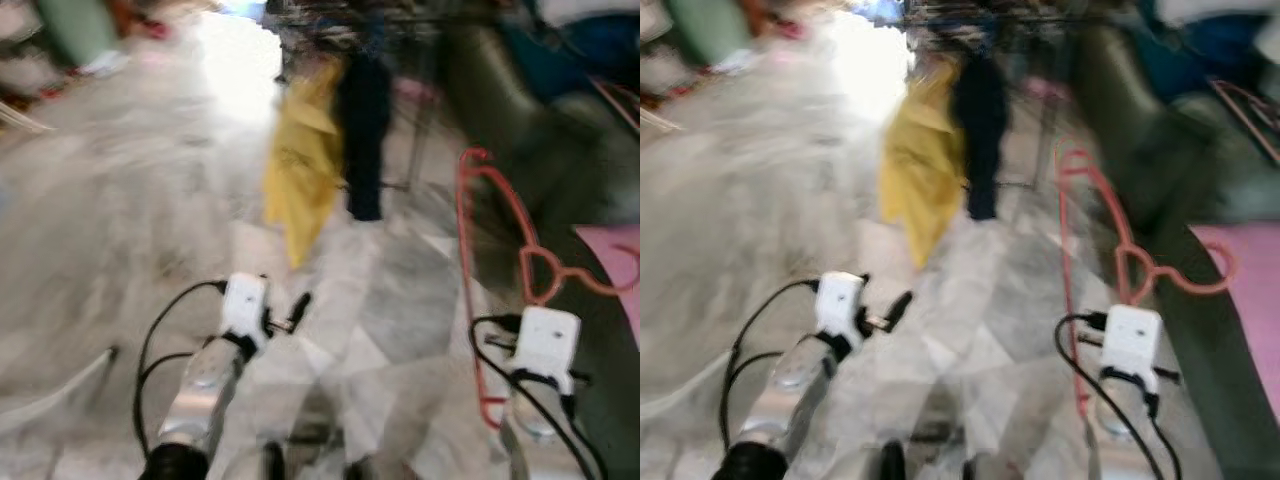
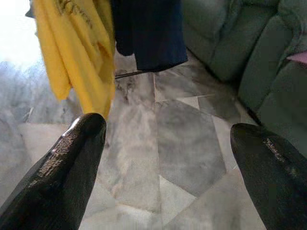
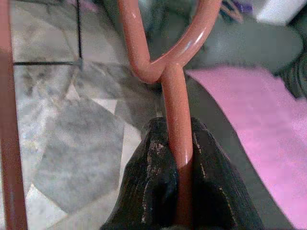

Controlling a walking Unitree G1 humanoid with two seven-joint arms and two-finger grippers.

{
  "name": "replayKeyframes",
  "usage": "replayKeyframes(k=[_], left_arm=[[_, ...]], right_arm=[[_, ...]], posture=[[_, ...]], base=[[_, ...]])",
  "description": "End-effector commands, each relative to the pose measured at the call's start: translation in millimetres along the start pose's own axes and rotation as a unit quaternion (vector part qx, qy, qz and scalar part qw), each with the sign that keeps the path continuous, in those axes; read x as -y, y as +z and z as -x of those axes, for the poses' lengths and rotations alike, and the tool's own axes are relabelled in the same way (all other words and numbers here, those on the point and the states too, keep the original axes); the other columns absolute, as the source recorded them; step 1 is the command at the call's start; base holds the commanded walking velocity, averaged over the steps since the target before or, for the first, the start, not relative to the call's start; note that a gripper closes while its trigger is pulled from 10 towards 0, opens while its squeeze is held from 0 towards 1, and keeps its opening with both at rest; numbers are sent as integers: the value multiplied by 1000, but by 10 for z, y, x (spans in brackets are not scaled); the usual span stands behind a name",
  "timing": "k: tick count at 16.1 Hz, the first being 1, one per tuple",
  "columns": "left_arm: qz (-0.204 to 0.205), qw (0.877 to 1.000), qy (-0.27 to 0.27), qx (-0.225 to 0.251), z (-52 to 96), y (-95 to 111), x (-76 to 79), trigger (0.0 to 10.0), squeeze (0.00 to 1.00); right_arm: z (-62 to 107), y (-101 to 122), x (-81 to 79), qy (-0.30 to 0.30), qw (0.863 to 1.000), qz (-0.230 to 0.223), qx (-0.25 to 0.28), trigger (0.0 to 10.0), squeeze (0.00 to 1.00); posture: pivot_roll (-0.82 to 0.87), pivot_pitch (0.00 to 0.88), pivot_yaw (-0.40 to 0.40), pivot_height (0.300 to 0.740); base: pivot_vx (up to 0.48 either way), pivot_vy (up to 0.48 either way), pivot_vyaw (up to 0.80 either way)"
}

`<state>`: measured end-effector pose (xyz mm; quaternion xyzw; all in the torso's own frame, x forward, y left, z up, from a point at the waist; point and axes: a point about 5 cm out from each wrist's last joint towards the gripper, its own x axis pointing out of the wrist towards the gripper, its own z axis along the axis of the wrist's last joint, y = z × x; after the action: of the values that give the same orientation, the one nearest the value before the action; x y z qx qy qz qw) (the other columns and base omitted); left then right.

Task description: Hang hanger

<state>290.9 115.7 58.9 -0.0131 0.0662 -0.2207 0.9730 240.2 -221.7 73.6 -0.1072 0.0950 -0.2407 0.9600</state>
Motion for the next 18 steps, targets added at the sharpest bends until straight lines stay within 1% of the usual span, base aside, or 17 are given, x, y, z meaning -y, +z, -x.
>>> replayKeyframes(k=[1, 4, 6, 7, 8, 11, 14, 18], left_arm=[[0, 1000, -14, -2, -13, -19, 66, 10000, 0], [-2, 1000, -16, -3, -19, -24, 83, 10000, 0], [-2, 1000, -15, -5, -27, -29, 91, 10000, 0], [-2, 1000, -15, -5, -28, -31, 91, 10000, 0], [-1, 1000, -14, -5, -29, -34, 94, 10000, 0], [-2, 1000, -12, -5, -31, -31, 89, 10000, 0], [-4, 1000, -8, -6, -33, -30, 73, 10000, 0], [-3, 1000, -7, -9, -24, -53, 78, 10000, 0]], right_arm=[[-11, -9, 57, -9, 1000, 12, 0, 10000, 0], [-17, -100, 68, -12, 999, 39, -25, 10000, 0], [-25, -130, 66, -6, 999, 40, -35, 10000, 0], [-34, -160, 78, 2, 997, 62, -43, 10000, 0], [-45, -168, 93, 0, 997, 68, -45, 10000, 0], [-79, -143, 97, -2, 997, 70, -41, 10000, 0], [-121, -127, 54, 1, 996, 77, -41, 10000, 0], [-138, -171, 35, -3, 995, 87, -50, 10000, 0]], posture=[[-179, 202, 20, 740], [-180, 209, 18, 740], [-180, 209, 18, 740], [-181, 213, 18, 740], [-181, 213, 18, 740], [-181, 223, 18, 740], [-179, 224, 19, 740], [-171, 210, 13, 740]], base=[[439, 0, 0], [424, 0, 0], [422, 0, 0], [416, 0, 0], [416, 0, 0], [411, 0, 744], [401, 0, 531], [390, 0, 0]])
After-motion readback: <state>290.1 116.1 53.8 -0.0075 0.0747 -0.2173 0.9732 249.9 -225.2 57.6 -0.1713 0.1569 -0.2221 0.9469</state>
